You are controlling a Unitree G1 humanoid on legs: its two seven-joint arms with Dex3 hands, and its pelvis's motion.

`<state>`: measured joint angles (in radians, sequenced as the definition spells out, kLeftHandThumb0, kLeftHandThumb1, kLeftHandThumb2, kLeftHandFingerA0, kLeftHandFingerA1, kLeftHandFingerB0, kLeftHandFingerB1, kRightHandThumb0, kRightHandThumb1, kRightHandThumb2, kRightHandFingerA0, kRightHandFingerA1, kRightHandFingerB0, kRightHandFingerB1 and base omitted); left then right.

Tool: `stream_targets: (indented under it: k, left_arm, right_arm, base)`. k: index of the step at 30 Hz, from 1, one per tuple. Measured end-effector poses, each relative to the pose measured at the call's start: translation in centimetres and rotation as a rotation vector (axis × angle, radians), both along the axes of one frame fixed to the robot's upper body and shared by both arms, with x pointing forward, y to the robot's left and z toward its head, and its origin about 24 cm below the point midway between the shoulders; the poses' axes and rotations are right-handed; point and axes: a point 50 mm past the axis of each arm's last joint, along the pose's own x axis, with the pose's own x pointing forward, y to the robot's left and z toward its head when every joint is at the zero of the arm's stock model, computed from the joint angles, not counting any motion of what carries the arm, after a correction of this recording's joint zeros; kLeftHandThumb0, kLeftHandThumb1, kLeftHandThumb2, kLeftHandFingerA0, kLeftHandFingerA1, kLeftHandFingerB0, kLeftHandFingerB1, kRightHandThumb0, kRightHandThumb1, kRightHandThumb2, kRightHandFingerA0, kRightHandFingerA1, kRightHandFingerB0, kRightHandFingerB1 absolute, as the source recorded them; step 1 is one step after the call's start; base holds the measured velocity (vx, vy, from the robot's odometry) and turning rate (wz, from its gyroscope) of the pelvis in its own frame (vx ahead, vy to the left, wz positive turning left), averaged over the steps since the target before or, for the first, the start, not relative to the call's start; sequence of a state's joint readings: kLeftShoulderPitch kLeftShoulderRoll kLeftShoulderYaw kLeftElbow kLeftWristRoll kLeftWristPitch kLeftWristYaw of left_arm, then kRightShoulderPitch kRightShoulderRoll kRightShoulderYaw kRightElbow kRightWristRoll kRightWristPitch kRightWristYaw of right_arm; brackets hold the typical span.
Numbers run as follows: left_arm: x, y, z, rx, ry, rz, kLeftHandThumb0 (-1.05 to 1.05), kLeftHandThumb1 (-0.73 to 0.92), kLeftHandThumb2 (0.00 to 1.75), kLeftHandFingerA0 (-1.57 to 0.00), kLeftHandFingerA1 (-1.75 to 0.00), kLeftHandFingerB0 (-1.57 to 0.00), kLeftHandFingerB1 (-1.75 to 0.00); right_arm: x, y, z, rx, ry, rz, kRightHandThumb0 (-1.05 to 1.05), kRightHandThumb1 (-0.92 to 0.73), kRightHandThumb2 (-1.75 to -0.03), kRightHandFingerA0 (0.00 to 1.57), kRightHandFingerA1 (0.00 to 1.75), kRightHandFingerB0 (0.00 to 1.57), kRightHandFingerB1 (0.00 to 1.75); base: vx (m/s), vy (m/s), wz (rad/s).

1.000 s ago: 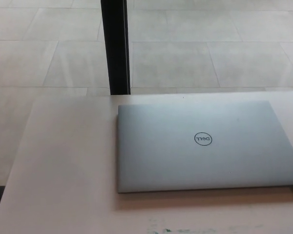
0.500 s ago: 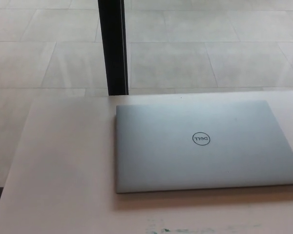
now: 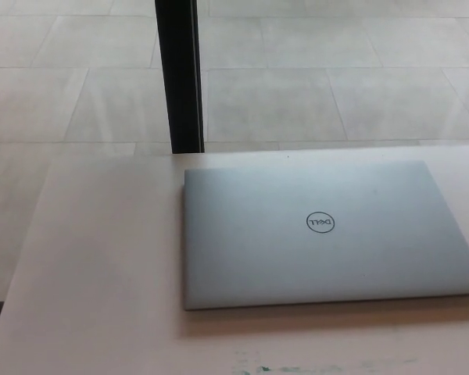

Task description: The robot uses its right hand to push down on the lid of a laptop kept in the middle of the desk to close it

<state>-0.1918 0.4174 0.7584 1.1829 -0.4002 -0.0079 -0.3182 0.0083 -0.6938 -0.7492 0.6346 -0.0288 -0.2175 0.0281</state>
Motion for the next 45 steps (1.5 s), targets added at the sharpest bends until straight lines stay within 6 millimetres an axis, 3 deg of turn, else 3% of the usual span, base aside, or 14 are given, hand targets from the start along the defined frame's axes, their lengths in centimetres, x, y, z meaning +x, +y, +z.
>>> stream_targets:
  k: [1,5,7,10,18,19,20,24,27,28,32,33,40,45]
  left_arm:
    - [0.0,0.0,0.0,0.0,0.0,0.0,-1.05,0.78,0.72,-0.25,-0.44,-0.19,-0.36]
    - [-0.2,0.0,-0.1,0.0,0.004,0.001,-1.05,0.77,0.71,-0.24,-0.44,-0.19,-0.36]
    - [-0.2,0.0,-0.1,0.0,0.006,0.002,-1.05,0.78,0.7,-0.25,-0.43,-0.2,-0.36]
    - [-0.4,0.0,-0.1,0.0,0.009,0.003,-1.05,0.56,1.12,-0.23,-0.51,-0.15,-0.44]
    - [-0.8,0.3,-0.1,0.003,0.014,0.01,-1.05,0.8,0.72,-0.24,-0.43,-0.18,-0.35]
    - [-0.8,0.3,-0.1,0.003,0.013,0.01,-1.05,0.56,1.12,-0.21,-0.51,-0.13,-0.43]
    - [-0.9,0.4,-0.1,0.004,0.013,0.01,-1.05,0.56,1.13,-0.21,-0.51,-0.14,-0.43]
    - [-1.1,0.7,0.1,0.011,0.012,0.011,-1.05,0.8,0.71,-0.26,-0.45,-0.21,-0.37]
    - [-1.2,0.8,0.2,0.014,0.014,0.01,-1.05,0.56,1.12,-0.2,-0.52,-0.13,-0.44]
    - [-1.2,0.8,0.2,0.014,0.013,0.01,-1.05,0.8,0.71,-0.24,-0.45,-0.2,-0.37]
    - [-1.1,0.9,0.3,0.014,0.009,0.005,-1.05,0.8,0.71,-0.26,-0.43,-0.22,-0.36]
    - [-1.1,0.9,0.4,0.016,0.008,0.004,-1.05,0.55,1.11,-0.22,-0.51,-0.16,-0.43]
    - [-1.0,1.2,0.7,0.023,0.0,0.005,-1.05,0.78,0.7,-0.26,-0.45,-0.21,-0.38]
    - [-0.9,1.1,0.7,0.019,-0.002,0.007,-1.05,0.55,1.11,-0.22,-0.5,-0.15,-0.43]
  right_arm:
    - [-0.4,-0.2,-0.2,0.016,-0.017,-0.021,-0.92,-0.73,-1.21,0.53,1.06,0.0,0.64]
    - [-2.3,-1.0,-1.3,0.109,-0.112,-0.119,-1.01,-0.92,-0.75,0.17,1.35,0.0,0.67]
    - [-3.1,-1.2,-2.0,0.156,-0.16,-0.162,-1.01,-0.74,-1.17,0.32,0.96,0.02,0.59]
    - [-4.1,-1.4,-3.0,0.225,-0.231,-0.221,-1.0,-0.91,-0.77,0.11,1.11,0.0,0.57]
    - [-5.9,-1.6,-5.4,0.392,-0.393,-0.371,-0.99,-0.78,-1.21,0.31,0.94,0.0,0.41]
    - [-6.0,-1.6,-5.6,0.411,-0.413,-0.389,-0.98,-0.77,-1.2,0.31,0.93,0.0,0.46]
    - [-6.1,-1.6,-5.7,0.429,-0.43,-0.405,-1.05,-0.92,-0.8,0.24,1.21,0.0,0.51]
    - [-6.3,-1.6,-6.3,0.495,-0.489,-0.454,-1.03,-0.92,-0.79,0.23,1.24,0.0,0.47]
    - [-6.3,-1.5,-6.9,0.538,-0.506,-0.474,-0.99,-0.77,-1.2,0.32,0.95,0.0,0.44]
    - [-6.2,-1.5,-7.1,0.549,-0.509,-0.476,-0.99,-0.77,-1.18,0.32,0.95,0.01,0.43]
    - [-6.0,-1.3,-7.6,0.583,-0.519,-0.473,-0.99,-0.92,-0.76,0.29,1.22,0.0,0.55]
    - [-6.0,-1.2,-7.7,0.591,-0.522,-0.473,-0.96,-0.77,-1.15,0.42,0.99,0.02,0.51]
    - [-5.7,-0.8,-8.3,0.621,-0.52,-0.47,-0.96,-0.92,-0.74,0.52,1.09,0.16,0.8]
    - [-5.5,-0.5,-8.6,0.628,-0.509,-0.463,-0.97,-0.92,-0.74,0.51,1.09,0.14,0.83]
  base:
    - [0.0,0.0,0.0]
    - [0.0,0.0,0.0]
    - [0.0,0.0,0.0]
    - [0.0,0.0,0.0]
    - [0.0,0.0,0.0]
    - [0.0,0.0,0.0]
    - [0.0,0.0,0.0]
    - [0.0,0.0,0.0]
    - [0.0,0.0,0.0]
    - [0.0,0.0,0.0]
    - [0.0,0.0,0.0]
    - [0.0,0.0,0.0]
    - [0.0,0.0,0.0]
    - [0.0,0.0,0.0]
